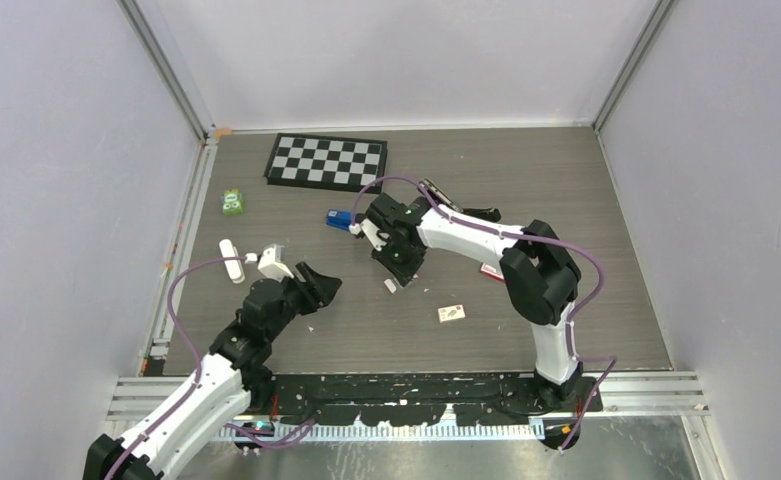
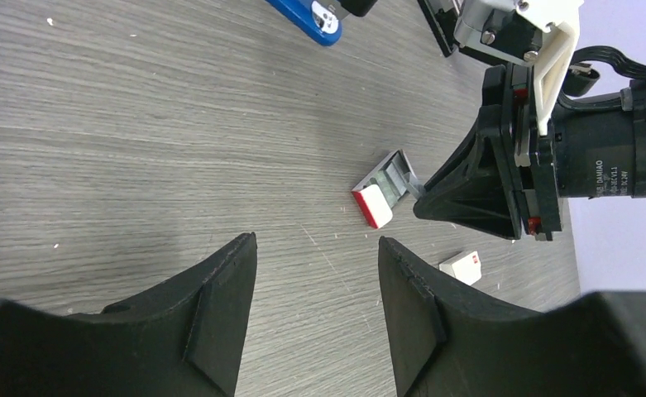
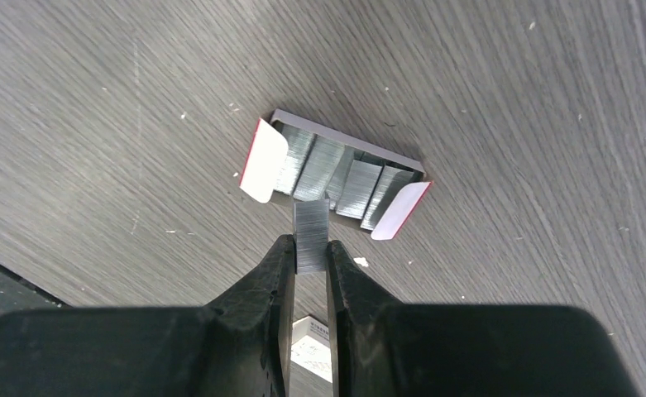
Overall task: Unload the staples from the stapler
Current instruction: Place the staple in the staple box.
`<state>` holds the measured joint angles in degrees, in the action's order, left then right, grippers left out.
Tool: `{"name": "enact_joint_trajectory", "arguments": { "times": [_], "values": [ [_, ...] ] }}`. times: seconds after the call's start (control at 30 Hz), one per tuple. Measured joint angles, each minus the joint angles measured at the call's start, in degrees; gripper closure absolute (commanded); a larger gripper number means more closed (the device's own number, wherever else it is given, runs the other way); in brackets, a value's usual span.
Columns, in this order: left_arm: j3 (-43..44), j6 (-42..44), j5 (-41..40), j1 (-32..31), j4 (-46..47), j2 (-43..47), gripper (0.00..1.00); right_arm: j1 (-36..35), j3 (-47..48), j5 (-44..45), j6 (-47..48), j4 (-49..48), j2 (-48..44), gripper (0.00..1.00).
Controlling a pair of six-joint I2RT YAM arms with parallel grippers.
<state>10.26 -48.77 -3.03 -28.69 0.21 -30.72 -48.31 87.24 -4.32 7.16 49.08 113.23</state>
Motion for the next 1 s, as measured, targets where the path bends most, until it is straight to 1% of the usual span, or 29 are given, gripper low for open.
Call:
{"name": "enact_joint_trajectory", "arguments": {
  "times": [0.23,1.0],
  "values": [
    [-0.33,0.0,0.0,0.0,-0.24,0.0,0.43,0.0,0.2,1.57,-0.09,1.55,1.64,0.87],
    [-1.18,-0.04,-0.42,0.0,-0.11,0.0,0.43,-0.74,1.64,1.27,-1.25,3.37,3.82,0.84]
  ]
}}
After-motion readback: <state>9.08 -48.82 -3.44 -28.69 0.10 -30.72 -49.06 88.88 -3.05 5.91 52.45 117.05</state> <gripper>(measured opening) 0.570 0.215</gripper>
